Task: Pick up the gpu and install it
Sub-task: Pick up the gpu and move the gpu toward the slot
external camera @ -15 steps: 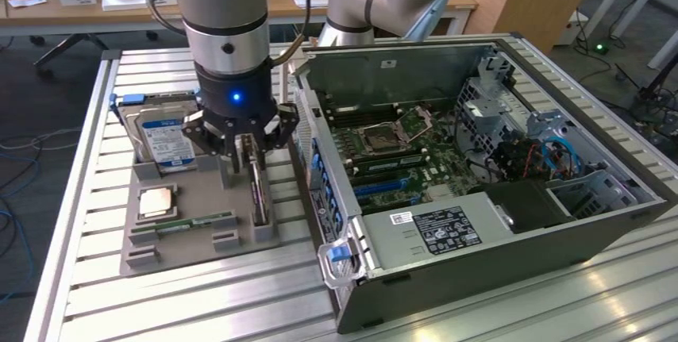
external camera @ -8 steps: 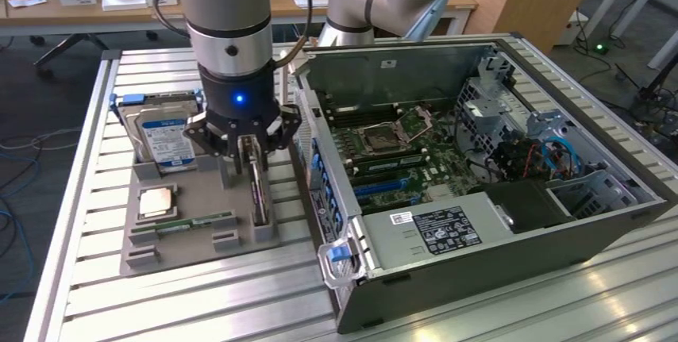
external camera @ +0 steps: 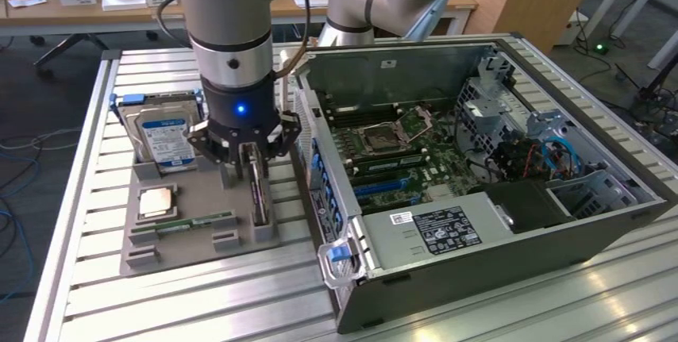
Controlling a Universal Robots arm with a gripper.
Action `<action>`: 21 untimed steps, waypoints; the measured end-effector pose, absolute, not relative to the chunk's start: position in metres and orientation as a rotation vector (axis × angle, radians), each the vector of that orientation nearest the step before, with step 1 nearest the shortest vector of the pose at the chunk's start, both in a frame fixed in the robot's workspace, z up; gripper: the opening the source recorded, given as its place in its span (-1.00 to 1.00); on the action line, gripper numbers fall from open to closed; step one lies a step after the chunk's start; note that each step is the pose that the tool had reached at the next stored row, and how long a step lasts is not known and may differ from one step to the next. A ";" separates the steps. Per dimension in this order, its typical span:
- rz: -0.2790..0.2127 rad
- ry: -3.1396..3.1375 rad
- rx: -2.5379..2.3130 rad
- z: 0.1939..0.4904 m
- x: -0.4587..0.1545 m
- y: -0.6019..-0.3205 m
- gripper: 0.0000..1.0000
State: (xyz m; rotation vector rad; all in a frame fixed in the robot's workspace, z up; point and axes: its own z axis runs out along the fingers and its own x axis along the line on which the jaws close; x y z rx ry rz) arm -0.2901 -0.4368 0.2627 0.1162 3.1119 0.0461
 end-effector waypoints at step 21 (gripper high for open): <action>0.046 3.112 0.116 0.242 -0.288 -0.437 -0.17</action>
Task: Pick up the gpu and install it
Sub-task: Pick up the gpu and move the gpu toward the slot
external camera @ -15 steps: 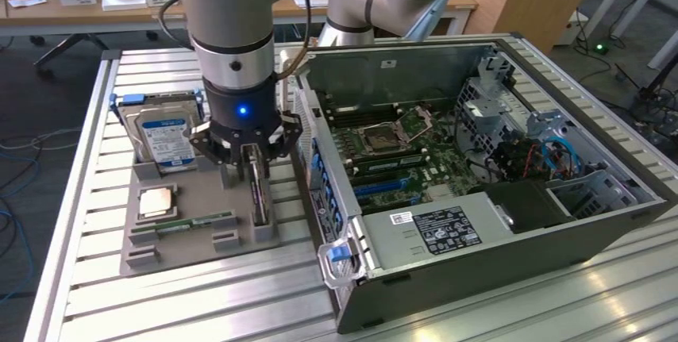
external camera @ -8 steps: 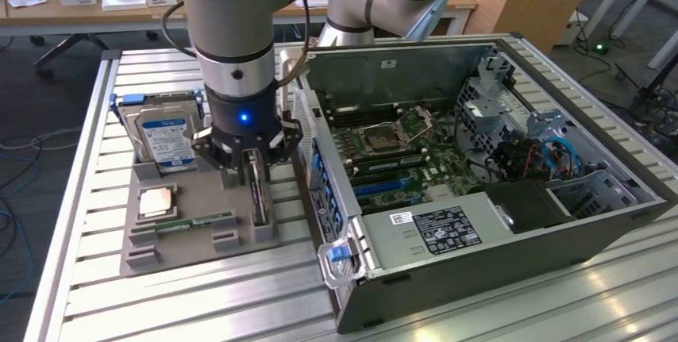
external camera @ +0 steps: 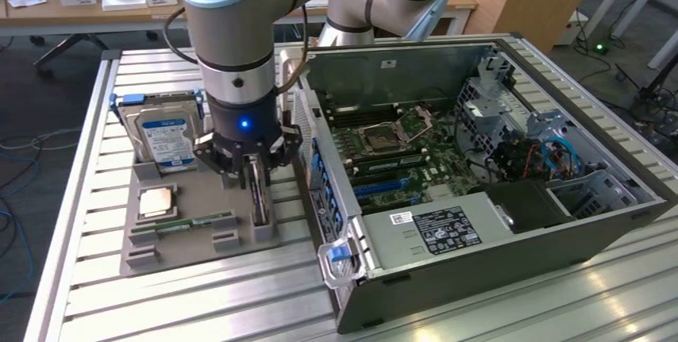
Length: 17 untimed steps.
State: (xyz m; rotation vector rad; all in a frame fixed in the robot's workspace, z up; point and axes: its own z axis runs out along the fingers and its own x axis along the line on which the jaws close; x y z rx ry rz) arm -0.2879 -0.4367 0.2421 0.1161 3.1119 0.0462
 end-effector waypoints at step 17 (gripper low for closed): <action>0.047 3.112 0.116 0.234 -0.288 -0.430 -0.17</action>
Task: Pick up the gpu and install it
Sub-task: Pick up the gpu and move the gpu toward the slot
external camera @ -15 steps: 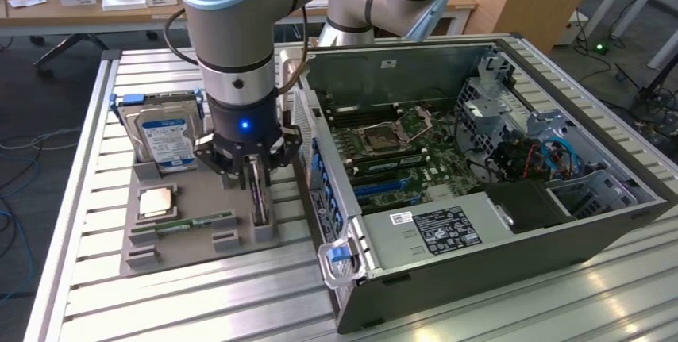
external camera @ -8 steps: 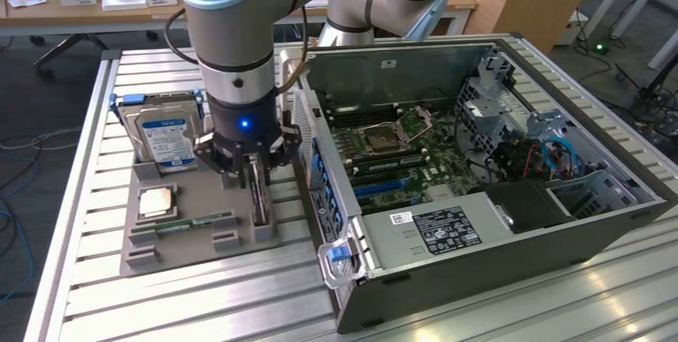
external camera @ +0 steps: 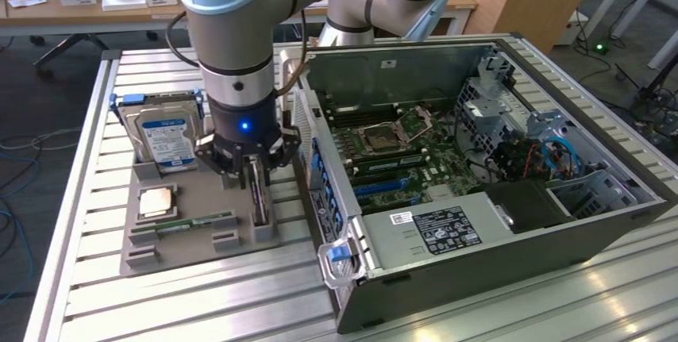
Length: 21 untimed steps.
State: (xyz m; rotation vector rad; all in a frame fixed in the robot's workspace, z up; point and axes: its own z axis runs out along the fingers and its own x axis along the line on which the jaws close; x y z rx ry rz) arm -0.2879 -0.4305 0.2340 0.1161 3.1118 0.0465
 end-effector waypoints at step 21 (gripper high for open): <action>0.046 3.112 0.116 0.231 -0.289 -0.430 -0.17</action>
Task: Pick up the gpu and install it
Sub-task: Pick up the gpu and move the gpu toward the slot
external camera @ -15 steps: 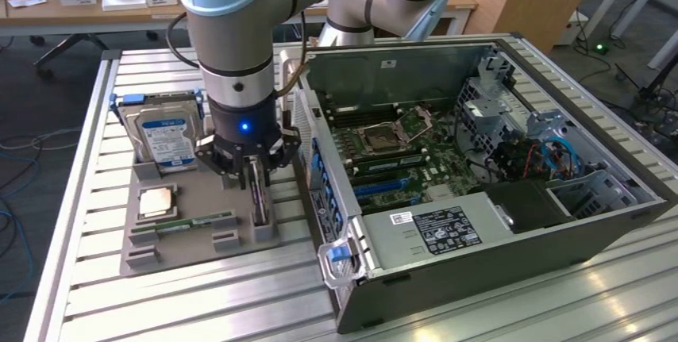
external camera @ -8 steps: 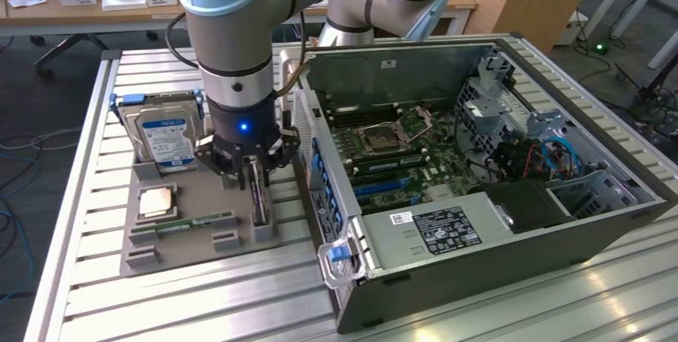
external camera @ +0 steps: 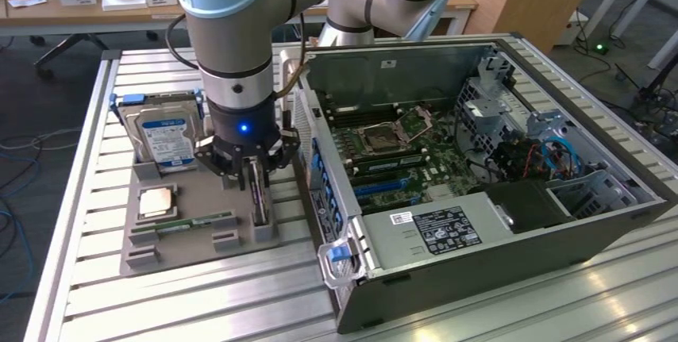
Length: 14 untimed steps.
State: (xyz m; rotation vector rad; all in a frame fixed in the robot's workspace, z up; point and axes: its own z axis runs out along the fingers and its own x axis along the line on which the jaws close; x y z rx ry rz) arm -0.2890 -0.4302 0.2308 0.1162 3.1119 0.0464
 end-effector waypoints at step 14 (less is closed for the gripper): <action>0.046 3.112 0.116 0.231 -0.289 -0.430 -0.33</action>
